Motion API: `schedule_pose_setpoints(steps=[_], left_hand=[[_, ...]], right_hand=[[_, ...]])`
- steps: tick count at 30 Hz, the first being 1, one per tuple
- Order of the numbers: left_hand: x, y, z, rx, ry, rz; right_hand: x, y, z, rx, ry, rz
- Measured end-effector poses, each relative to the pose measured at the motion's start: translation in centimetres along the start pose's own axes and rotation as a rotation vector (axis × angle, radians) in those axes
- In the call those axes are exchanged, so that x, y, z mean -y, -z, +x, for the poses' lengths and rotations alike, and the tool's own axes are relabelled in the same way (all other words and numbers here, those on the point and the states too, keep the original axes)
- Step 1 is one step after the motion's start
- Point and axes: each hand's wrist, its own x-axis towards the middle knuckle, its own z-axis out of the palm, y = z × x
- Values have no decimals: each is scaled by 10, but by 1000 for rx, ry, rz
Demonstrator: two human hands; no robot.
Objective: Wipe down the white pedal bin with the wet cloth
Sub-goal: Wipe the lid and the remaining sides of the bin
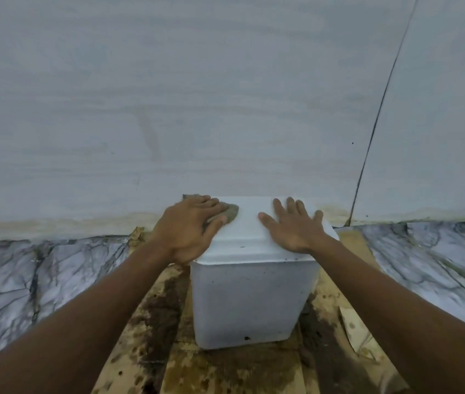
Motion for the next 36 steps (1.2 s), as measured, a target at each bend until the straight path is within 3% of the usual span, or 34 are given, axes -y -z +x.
schedule_pose_setpoints(steps=[6, 10, 13, 16, 21, 26, 36], left_hand=[[22, 0, -5, 56, 4, -20], [9, -4, -20, -19, 146, -91], [-12, -6, -18, 37, 220, -88], [-36, -9, -8, 93, 197, 47], [-92, -15, -6, 176, 0, 125], [-83, -45, -42, 27, -253, 201], [-30, -52, -55, -376, 202, -123]], right_hand=[[14, -3, -19, 13, -16, -48], [-3, 10, -22, -184, 105, -150], [-37, 9, -11, -219, 248, 10], [-58, -3, -4, -128, 338, 143], [-57, -9, 3, -104, 375, 111], [-57, -8, 5, -103, 359, 147], [-37, -7, 2, -111, 292, 93]])
